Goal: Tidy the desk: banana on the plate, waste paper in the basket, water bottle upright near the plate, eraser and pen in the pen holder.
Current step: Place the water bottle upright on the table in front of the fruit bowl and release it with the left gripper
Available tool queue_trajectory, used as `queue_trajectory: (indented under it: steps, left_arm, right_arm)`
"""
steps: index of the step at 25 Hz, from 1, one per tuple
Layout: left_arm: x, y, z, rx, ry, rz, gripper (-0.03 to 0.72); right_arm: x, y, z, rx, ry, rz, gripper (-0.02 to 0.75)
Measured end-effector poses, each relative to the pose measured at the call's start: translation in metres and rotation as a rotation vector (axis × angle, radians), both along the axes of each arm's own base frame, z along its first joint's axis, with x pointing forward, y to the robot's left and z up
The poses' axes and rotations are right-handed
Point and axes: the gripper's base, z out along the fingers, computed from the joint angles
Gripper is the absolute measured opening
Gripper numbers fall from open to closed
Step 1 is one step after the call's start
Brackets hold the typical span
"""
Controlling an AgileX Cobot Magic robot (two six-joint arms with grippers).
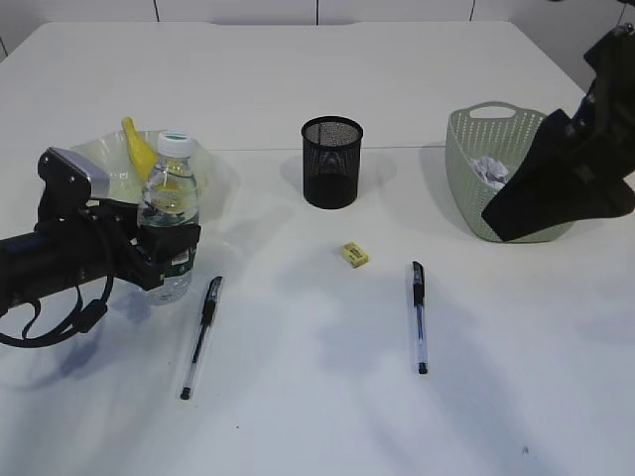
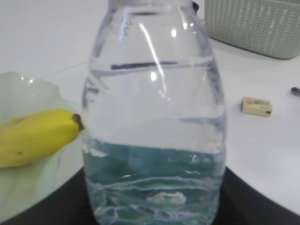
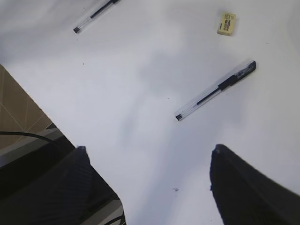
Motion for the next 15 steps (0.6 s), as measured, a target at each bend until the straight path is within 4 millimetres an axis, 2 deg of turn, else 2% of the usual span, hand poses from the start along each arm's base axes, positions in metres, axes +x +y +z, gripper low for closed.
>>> queue_trajectory:
  steps: [2, 15]
  left_arm:
    - [0.0, 0.001, -0.007, 0.01, 0.009, 0.008, 0.376]
    - [0.007, 0.004, -0.019, -0.019, -0.048, 0.06, 0.376]
  right_arm:
    - [0.0, 0.0, 0.0, -0.001, 0.002, 0.001, 0.589]
    - [0.0, 0.0, 0.0, -0.001, 0.002, 0.001, 0.589]
